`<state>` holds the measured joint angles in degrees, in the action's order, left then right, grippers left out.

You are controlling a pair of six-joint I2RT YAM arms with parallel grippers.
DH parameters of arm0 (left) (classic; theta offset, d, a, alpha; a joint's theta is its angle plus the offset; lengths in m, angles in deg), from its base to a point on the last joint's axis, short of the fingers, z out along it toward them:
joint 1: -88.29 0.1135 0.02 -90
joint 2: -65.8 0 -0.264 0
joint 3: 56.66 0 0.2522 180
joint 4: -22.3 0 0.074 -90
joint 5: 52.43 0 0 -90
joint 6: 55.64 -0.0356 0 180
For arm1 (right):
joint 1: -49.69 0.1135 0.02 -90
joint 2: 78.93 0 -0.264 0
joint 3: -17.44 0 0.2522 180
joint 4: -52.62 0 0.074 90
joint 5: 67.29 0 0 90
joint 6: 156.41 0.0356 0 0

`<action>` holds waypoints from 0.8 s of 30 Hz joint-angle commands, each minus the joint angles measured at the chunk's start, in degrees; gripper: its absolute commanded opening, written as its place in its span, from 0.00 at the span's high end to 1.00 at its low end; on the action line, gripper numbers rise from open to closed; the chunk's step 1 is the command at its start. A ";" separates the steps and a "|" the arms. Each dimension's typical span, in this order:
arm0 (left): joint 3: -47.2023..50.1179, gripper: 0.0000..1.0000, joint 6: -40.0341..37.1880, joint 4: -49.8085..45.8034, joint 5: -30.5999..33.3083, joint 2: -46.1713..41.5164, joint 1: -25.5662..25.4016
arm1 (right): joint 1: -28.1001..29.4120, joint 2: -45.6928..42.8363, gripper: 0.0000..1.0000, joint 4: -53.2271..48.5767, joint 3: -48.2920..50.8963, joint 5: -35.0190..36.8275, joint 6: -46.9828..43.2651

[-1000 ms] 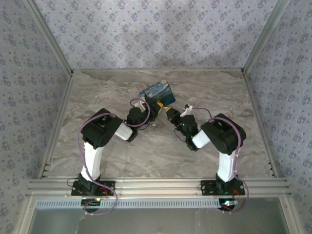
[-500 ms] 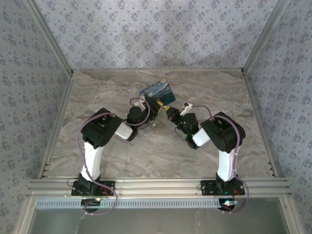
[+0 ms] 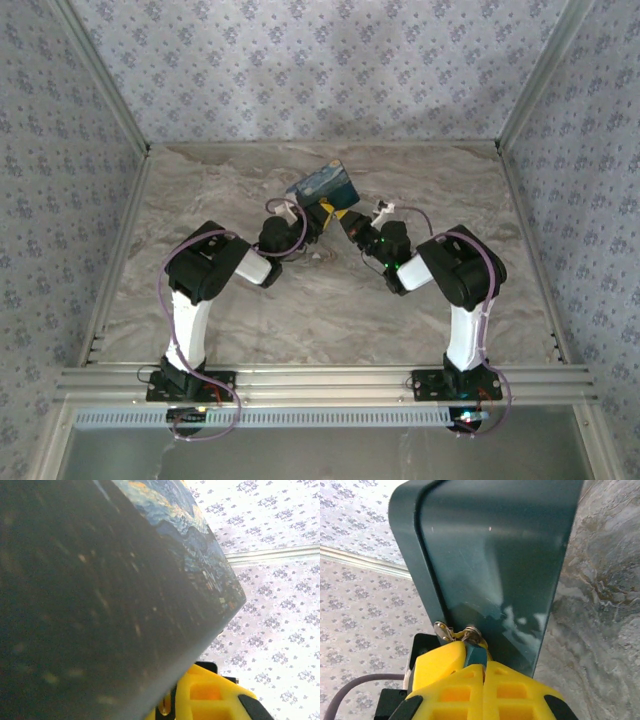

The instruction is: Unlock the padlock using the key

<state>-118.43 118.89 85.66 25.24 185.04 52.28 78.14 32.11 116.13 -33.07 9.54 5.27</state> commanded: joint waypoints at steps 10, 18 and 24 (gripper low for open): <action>-0.14 1.00 -1.32 2.45 -15.15 -1.98 -4.61 | 1.52 1.47 0.97 3.00 -2.62 -10.05 2.51; 4.02 1.00 -3.74 -2.07 -13.07 -3.58 -2.59 | -2.60 -4.69 0.74 -5.81 5.33 -12.66 -2.31; 5.06 1.00 -5.43 -5.10 -12.18 -4.24 -1.96 | -4.18 -10.20 0.67 -14.86 9.64 -15.13 -7.74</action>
<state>-113.46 115.59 80.94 15.95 183.54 50.72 74.49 25.27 106.34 -24.35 -2.35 2.23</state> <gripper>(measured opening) 0.100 0.327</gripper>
